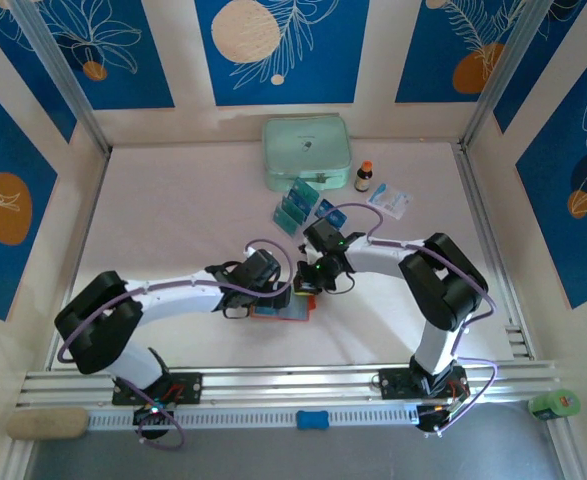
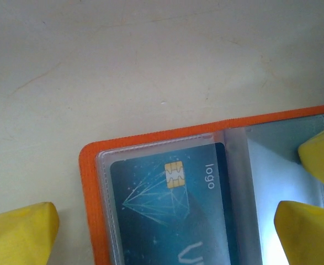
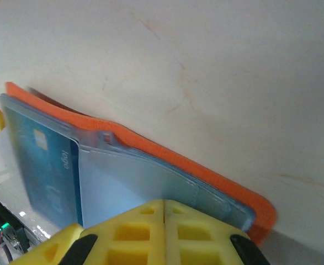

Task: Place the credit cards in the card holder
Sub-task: Flip over the card slot in the card holder.

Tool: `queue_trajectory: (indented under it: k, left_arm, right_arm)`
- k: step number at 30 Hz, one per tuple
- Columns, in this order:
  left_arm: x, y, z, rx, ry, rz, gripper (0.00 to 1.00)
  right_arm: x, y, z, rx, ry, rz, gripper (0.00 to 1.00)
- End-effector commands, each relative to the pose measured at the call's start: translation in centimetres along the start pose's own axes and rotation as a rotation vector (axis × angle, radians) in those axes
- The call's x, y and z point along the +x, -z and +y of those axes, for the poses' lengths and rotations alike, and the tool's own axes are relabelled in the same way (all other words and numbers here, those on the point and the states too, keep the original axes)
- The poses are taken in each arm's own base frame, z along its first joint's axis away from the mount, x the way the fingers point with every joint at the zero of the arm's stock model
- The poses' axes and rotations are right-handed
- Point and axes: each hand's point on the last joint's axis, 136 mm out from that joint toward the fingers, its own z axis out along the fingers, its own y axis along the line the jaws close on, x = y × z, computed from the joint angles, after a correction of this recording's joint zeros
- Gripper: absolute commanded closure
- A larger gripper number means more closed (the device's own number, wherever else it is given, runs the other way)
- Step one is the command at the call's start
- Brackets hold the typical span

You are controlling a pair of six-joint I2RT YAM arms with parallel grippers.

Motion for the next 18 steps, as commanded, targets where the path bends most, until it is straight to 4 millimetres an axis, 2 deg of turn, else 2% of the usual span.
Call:
queue_trajectory:
  k: [1,7,14,18]
  left_arm:
    - [-0.4,0.0,-0.6,0.001,-0.007,-0.014,0.0]
    - [0.3,-0.6,0.1,-0.019,-0.015,-0.002,0.0]
    - [1.3,-1.3,0.4,-0.01,-0.015,0.008,0.16]
    - [1.4,-1.3,0.4,0.002,-0.007,0.0,0.19]
  right_arm:
    - [0.4,-0.6,0.5,-0.031,-0.017,0.027,0.99]
    - [0.3,-0.5,0.7,-0.041,-0.028,0.022,0.99]
    - [-0.3,1.1,1.6,-0.063,-0.021,-0.018,0.99]
    - [-0.3,2.3,1.7,-0.058,-0.026,-0.054,0.94]
